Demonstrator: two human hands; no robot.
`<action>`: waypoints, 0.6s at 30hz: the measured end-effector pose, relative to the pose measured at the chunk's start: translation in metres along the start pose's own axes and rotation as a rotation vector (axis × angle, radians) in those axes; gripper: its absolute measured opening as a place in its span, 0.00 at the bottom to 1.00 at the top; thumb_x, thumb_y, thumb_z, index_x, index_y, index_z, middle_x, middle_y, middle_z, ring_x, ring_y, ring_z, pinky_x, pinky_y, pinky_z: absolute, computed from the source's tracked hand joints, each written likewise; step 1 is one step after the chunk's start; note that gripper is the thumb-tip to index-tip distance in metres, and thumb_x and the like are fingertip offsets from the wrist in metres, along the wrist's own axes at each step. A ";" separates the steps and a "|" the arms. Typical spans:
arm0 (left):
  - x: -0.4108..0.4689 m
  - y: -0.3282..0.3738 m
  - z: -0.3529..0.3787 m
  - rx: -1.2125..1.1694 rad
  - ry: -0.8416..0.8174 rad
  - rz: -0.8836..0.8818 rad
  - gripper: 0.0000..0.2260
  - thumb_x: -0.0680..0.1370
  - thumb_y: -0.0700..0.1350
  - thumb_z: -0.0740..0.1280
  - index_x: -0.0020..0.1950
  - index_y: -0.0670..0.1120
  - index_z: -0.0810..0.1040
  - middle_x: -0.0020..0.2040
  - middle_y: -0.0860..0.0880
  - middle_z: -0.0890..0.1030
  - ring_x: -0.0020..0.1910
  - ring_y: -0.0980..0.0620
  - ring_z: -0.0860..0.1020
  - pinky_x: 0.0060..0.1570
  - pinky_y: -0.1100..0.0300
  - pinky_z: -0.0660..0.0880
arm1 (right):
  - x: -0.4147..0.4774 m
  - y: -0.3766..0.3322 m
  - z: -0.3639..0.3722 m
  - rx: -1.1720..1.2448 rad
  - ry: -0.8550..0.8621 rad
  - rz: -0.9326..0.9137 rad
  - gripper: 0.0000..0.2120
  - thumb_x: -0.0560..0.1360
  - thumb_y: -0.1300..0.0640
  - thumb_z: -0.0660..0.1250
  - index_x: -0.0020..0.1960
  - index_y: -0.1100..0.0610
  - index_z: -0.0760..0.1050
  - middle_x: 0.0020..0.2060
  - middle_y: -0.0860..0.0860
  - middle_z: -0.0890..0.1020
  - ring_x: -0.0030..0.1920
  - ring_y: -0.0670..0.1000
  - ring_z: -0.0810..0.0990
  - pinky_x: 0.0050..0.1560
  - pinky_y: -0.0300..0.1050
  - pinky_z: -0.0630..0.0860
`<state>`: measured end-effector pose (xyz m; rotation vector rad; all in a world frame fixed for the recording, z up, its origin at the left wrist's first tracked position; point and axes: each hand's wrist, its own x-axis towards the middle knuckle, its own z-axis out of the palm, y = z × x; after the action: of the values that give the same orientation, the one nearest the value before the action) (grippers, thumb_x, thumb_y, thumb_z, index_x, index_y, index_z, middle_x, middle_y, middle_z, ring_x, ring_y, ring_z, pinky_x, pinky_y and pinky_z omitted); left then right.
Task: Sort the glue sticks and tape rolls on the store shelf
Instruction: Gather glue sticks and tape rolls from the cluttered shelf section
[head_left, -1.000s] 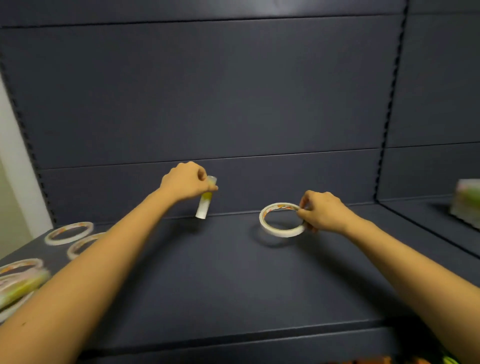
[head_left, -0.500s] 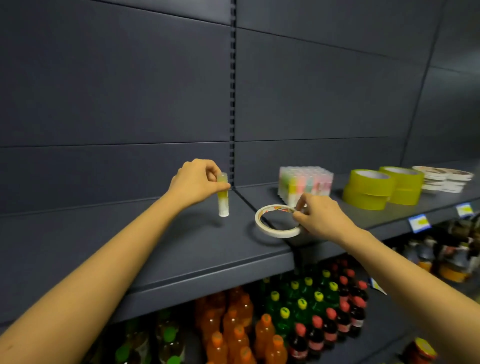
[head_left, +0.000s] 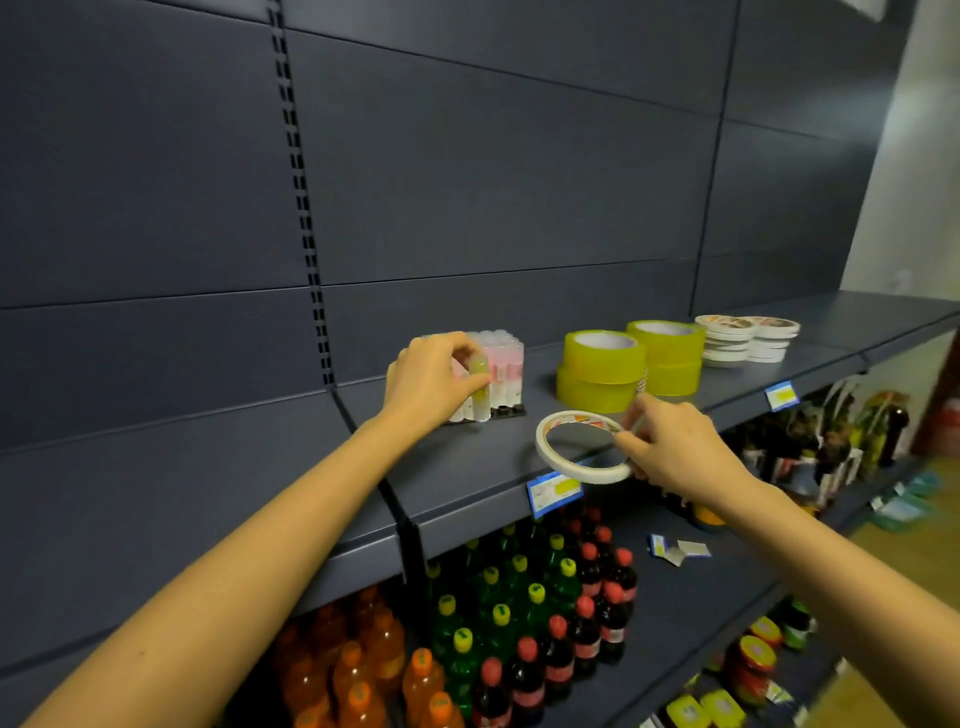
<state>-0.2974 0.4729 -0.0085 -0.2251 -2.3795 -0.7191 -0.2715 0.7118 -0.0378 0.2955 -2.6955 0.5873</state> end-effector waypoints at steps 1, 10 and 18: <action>0.004 0.001 0.006 0.017 0.018 0.012 0.04 0.71 0.49 0.70 0.44 0.52 0.79 0.38 0.60 0.77 0.39 0.54 0.74 0.40 0.61 0.66 | 0.003 0.007 -0.002 -0.005 0.003 -0.004 0.07 0.75 0.54 0.64 0.48 0.58 0.73 0.39 0.56 0.83 0.45 0.58 0.79 0.47 0.51 0.74; 0.031 -0.007 0.041 0.284 0.054 0.048 0.08 0.72 0.54 0.69 0.46 0.52 0.80 0.46 0.54 0.82 0.48 0.50 0.77 0.43 0.58 0.69 | 0.053 0.048 -0.009 -0.002 0.003 -0.141 0.04 0.76 0.54 0.63 0.47 0.54 0.71 0.37 0.53 0.84 0.44 0.56 0.79 0.45 0.48 0.73; 0.049 0.001 0.056 0.859 -0.062 0.282 0.17 0.80 0.53 0.55 0.53 0.43 0.77 0.53 0.47 0.72 0.52 0.46 0.68 0.45 0.57 0.57 | 0.107 0.051 -0.003 0.056 -0.018 -0.287 0.03 0.75 0.55 0.63 0.44 0.54 0.70 0.30 0.49 0.79 0.37 0.53 0.74 0.39 0.45 0.67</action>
<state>-0.3651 0.5034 -0.0141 -0.2009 -2.4162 0.4578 -0.3827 0.7452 -0.0118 0.6911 -2.5901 0.5752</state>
